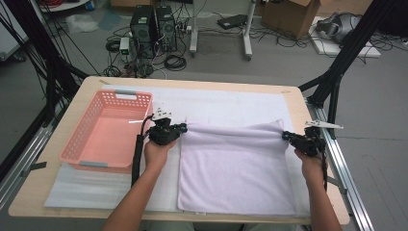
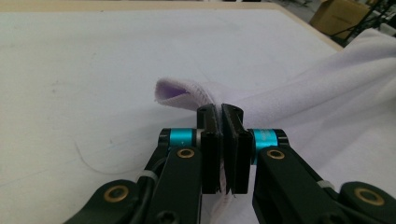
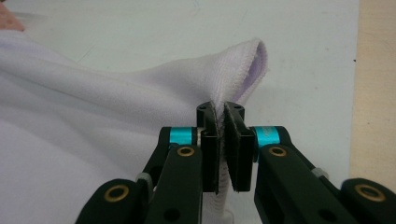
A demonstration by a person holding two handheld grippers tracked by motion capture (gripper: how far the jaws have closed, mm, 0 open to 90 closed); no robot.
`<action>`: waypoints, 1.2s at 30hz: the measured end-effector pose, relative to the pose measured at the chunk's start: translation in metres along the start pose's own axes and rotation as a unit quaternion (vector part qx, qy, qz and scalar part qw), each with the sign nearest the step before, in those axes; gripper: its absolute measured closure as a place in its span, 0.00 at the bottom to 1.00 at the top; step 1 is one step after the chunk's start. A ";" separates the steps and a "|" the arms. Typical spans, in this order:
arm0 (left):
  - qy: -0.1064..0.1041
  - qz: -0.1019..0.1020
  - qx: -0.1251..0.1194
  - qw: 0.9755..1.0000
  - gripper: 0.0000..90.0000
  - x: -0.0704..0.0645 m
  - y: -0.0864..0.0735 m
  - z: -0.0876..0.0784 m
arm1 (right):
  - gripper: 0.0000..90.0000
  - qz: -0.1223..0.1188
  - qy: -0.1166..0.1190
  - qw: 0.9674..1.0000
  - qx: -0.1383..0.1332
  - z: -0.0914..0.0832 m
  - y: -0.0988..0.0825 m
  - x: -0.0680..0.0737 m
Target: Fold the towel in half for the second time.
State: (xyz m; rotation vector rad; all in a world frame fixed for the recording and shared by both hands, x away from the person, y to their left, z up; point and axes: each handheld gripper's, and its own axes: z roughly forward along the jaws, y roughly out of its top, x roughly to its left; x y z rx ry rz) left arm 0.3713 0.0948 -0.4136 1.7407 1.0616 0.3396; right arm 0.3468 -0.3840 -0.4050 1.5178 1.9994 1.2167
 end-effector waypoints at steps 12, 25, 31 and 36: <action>-0.031 0.013 0.002 0.999 0.95 -0.015 -0.026 -0.031 | 0.95 -0.025 0.019 0.999 -0.024 -0.036 -0.021 0.016; -0.061 -0.001 0.019 0.998 0.75 -0.022 -0.056 -0.041 | 0.86 -0.043 0.011 0.999 0.020 -0.045 -0.056 0.024; -0.055 -0.011 0.003 0.998 0.45 -0.015 -0.039 -0.037 | 0.61 -0.015 0.006 1.000 -0.004 -0.048 -0.049 0.020; -0.045 -0.020 0.004 0.999 0.43 -0.006 -0.024 -0.025 | 0.52 -0.026 -0.007 1.000 0.006 -0.037 -0.029 0.019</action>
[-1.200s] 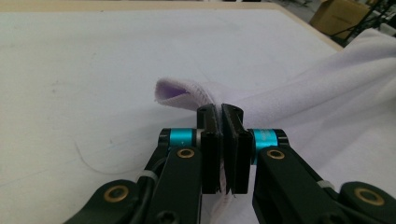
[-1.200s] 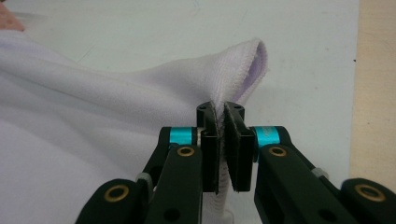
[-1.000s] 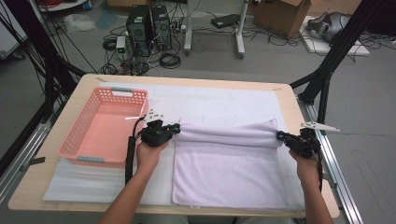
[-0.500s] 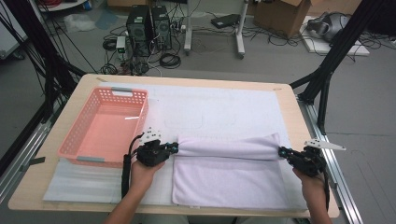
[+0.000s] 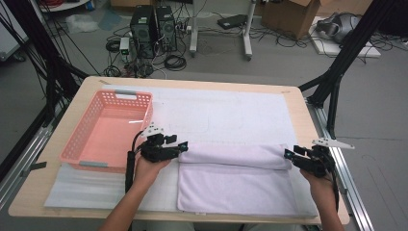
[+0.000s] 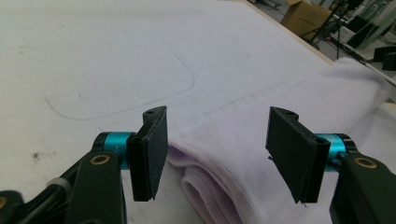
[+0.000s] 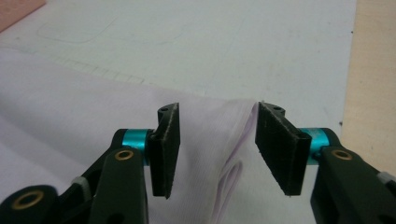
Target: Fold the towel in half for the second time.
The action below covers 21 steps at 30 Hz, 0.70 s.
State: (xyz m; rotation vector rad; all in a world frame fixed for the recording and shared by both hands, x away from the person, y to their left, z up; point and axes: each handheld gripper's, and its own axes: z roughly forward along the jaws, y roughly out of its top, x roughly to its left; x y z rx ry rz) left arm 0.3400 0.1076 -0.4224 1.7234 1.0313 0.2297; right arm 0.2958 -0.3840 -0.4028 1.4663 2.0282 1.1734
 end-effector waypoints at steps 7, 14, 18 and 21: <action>-0.007 -0.030 0.060 0.998 0.46 0.011 -0.003 0.033 | 0.48 0.003 -0.006 0.998 0.064 0.039 0.024 -0.007; -0.025 0.033 0.093 0.995 0.88 0.000 -0.008 0.037 | 0.89 -0.003 0.012 0.992 0.127 0.053 0.017 -0.012; -0.030 0.036 0.068 0.997 0.90 -0.004 -0.004 0.026 | 0.93 -0.013 0.007 0.995 0.096 0.041 0.012 -0.011; -0.039 0.047 0.032 0.998 0.90 -0.011 0.001 0.012 | 0.93 -0.011 0.007 0.999 0.053 0.025 0.008 -0.008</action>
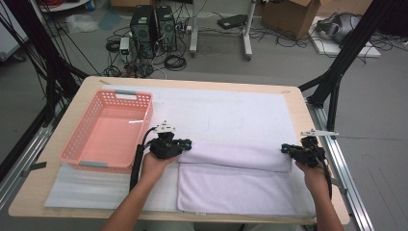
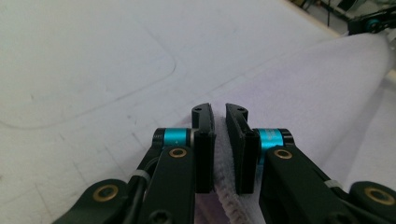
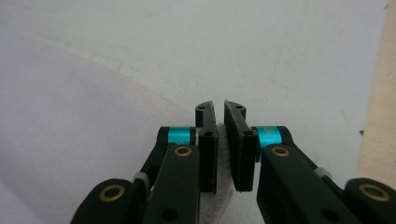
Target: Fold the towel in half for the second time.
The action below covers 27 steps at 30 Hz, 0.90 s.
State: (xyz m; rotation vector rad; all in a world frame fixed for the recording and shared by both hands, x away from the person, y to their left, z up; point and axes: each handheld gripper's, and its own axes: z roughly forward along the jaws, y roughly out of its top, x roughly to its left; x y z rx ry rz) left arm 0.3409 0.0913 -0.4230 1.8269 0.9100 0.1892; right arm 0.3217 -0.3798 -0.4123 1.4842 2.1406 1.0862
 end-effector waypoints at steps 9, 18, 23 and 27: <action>-0.008 0.005 -0.038 0.999 0.90 -0.020 -0.032 -0.026 | 0.93 -0.004 0.011 0.996 -0.088 -0.036 -0.023 0.021; -0.018 0.019 -0.034 0.999 0.89 -0.048 -0.058 -0.044 | 0.92 -0.014 0.010 0.994 -0.105 -0.063 -0.055 0.036; -0.009 0.017 -0.034 0.999 0.84 -0.059 -0.069 -0.050 | 0.92 -0.006 0.015 0.995 -0.098 -0.072 -0.072 0.040; 0.008 -0.026 -0.047 0.999 0.61 -0.060 -0.074 -0.061 | 0.89 -0.008 0.019 0.997 -0.075 -0.075 -0.083 0.044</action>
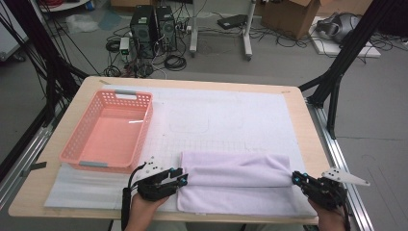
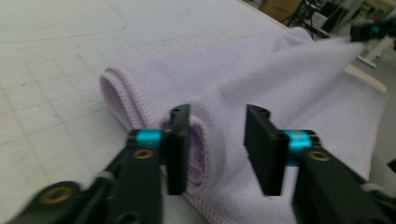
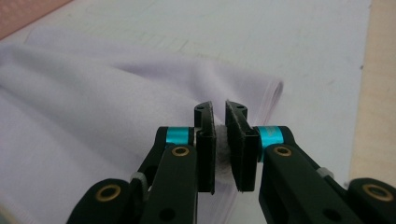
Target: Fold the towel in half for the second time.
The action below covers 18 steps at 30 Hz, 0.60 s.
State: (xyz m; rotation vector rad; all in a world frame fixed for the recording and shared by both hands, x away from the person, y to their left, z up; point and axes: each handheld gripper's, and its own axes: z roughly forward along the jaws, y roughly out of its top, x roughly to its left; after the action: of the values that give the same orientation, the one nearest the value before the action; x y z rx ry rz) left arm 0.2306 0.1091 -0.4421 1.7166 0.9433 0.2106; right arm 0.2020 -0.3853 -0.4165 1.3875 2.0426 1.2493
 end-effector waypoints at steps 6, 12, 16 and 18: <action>0.007 -0.021 -0.015 1.000 0.52 0.000 -0.002 -0.009 | 0.63 0.012 -0.010 1.000 -0.017 -0.012 -0.003 0.004; 0.012 -0.021 0.031 0.999 0.62 -0.002 -0.005 0.003 | 0.61 0.017 -0.032 0.999 0.015 0.002 -0.008 0.002; 0.011 -0.006 0.051 0.999 0.93 -0.005 -0.006 0.004 | 0.94 0.010 -0.017 0.999 0.037 0.007 -0.012 -0.001; 0.005 -0.005 0.046 0.999 0.94 -0.005 -0.005 0.000 | 0.96 0.005 -0.009 0.999 0.036 0.003 -0.013 -0.001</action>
State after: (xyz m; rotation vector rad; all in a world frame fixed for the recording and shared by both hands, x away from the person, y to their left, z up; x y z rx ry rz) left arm 0.2247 0.1062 -0.4450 1.7964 0.9818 0.1702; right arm 0.1973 -0.3867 -0.4287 1.4386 2.0892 1.1733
